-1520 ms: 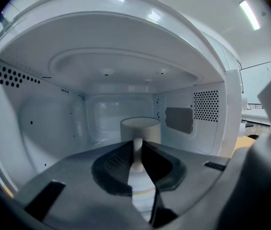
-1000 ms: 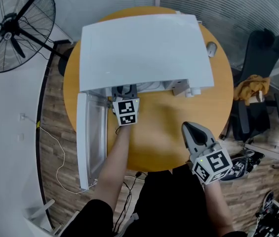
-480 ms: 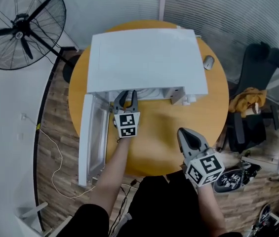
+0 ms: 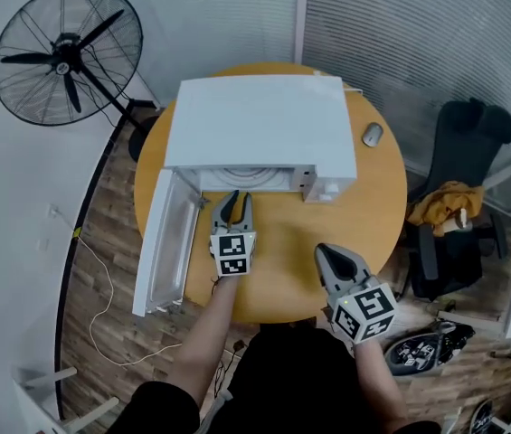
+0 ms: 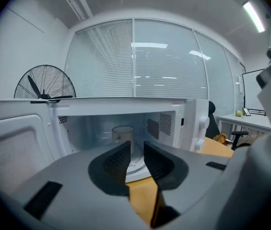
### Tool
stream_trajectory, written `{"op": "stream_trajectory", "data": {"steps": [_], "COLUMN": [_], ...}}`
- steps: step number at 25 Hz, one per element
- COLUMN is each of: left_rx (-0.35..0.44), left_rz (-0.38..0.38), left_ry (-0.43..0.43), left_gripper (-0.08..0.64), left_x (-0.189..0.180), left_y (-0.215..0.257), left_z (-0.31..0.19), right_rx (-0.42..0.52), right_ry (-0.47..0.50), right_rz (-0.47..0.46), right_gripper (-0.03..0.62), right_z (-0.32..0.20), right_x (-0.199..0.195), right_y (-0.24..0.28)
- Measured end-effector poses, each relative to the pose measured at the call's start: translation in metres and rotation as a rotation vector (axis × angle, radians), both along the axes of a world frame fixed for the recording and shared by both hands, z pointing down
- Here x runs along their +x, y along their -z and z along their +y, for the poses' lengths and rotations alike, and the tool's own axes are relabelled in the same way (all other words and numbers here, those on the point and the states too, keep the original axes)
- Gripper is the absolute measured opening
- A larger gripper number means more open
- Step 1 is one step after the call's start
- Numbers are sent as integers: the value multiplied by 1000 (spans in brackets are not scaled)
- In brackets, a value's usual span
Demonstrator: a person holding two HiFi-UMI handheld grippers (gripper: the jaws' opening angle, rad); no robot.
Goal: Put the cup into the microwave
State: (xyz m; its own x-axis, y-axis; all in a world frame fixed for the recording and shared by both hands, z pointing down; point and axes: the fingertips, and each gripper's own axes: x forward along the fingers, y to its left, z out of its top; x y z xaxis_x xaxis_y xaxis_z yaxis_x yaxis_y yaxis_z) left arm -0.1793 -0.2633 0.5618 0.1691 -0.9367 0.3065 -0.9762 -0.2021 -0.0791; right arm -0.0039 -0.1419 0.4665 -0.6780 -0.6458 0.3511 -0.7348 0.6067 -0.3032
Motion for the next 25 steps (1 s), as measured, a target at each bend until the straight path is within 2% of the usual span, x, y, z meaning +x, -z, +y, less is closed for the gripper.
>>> {"op": "stream_trajectory", "data": {"steps": [10, 14, 25], "left_rx": [2, 17, 51], "left_rz": [20, 17, 70], "left_ry": [78, 81, 67], "left_gripper": [58, 46, 14], "left_x": [38, 58, 121], "left_y": [22, 36, 69], "left_z": [73, 100, 183], "right_rx": [24, 44, 66], "right_ry": [69, 100, 144], "right_rz": [-28, -35, -63], "right_gripper": [9, 9, 9], "right_z": [39, 53, 94], "right_x": [41, 52, 83], "right_y": [8, 13, 23]}}
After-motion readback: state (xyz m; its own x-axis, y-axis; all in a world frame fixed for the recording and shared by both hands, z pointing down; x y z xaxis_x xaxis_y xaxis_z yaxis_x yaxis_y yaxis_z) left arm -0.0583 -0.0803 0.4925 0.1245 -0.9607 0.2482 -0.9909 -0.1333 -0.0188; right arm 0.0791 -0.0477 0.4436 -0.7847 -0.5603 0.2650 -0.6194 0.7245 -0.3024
